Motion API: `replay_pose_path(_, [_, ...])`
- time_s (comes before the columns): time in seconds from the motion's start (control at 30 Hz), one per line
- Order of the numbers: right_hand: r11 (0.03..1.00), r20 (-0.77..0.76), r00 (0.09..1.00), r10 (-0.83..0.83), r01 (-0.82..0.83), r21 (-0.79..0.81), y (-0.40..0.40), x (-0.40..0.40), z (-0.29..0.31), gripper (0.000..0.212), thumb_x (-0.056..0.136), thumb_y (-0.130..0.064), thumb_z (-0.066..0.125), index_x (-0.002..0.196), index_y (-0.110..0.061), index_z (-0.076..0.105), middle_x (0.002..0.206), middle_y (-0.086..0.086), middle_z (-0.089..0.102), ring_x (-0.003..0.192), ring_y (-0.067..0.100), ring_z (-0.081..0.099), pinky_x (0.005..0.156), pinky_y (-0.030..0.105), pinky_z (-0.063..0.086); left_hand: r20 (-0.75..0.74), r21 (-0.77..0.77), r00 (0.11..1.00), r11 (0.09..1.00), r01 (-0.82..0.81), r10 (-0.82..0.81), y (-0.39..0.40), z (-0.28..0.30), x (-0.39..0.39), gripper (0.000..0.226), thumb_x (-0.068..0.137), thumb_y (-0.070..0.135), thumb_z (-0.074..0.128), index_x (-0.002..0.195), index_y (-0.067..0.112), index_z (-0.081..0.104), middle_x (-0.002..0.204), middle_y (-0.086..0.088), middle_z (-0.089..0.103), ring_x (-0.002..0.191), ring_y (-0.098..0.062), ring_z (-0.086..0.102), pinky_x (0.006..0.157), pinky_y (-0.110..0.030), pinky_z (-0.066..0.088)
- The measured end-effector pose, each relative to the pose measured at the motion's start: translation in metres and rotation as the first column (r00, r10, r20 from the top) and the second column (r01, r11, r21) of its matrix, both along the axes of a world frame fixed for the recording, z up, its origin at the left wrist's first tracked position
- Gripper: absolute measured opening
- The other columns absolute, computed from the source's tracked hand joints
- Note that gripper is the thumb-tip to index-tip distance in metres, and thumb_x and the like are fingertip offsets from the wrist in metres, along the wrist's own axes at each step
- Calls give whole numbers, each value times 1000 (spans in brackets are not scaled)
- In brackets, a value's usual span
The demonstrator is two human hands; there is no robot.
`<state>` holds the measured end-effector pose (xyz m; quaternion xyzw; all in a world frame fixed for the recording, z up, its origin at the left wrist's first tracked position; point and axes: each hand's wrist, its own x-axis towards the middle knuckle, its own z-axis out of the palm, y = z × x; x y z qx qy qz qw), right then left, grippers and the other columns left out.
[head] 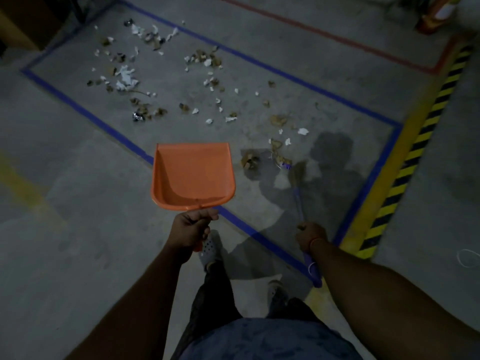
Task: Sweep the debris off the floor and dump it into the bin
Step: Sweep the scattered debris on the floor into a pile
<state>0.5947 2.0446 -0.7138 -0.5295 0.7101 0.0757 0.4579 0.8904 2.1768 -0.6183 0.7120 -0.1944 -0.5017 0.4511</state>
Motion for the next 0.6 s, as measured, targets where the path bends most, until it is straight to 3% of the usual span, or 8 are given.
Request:
replay_pose_path(0.23, [999, 62, 997, 47, -48, 3, -30, 142, -11, 41, 89, -6, 58, 130, -10, 60, 137, 15, 56, 124, 33, 54, 107, 32, 42, -47, 68, 996, 995, 74, -71, -33, -6, 105, 29, 101, 0, 46, 97, 3, 74, 50, -4, 42, 43, -11, 25, 48, -20, 18])
replay_pose_path(0.33, [998, 113, 992, 60, -59, -11, -54, 203, -12, 42, 90, -5, 57, 131, -10, 60, 135, 15, 58, 122, 32, 56, 106, 33, 43, -47, 69, 992, 990, 120, -117, -52, -6, 158, 29, 100, -1, 45, 98, 1, 74, 49, -2, 42, 42, -12, 26, 48, -19, 19])
replay_pose_path(0.47, [996, 162, 985, 54, -41, -83, -74, 253, 0, 44, 86, -2, 57, 128, -14, 63, 126, 16, 64, 109, 35, 63, 96, 44, 53, -55, 49, 986, 986, 158, -155, -80, -1, 220, 28, 100, 0, 47, 99, 2, 74, 53, -5, 43, 43, -12, 28, 47, -19, 20])
replay_pose_path(0.6, [991, 120, 992, 42, -26, -128, -87, 275, 12, 46, 86, -1, 57, 128, -18, 63, 128, 13, 63, 111, 32, 62, 96, 37, 53, -30, 31, 983, 983, 181, -180, -108, 5, 258, 30, 100, 1, 48, 96, 8, 77, 56, -9, 45, 45, -14, 31, 43, -20, 22])
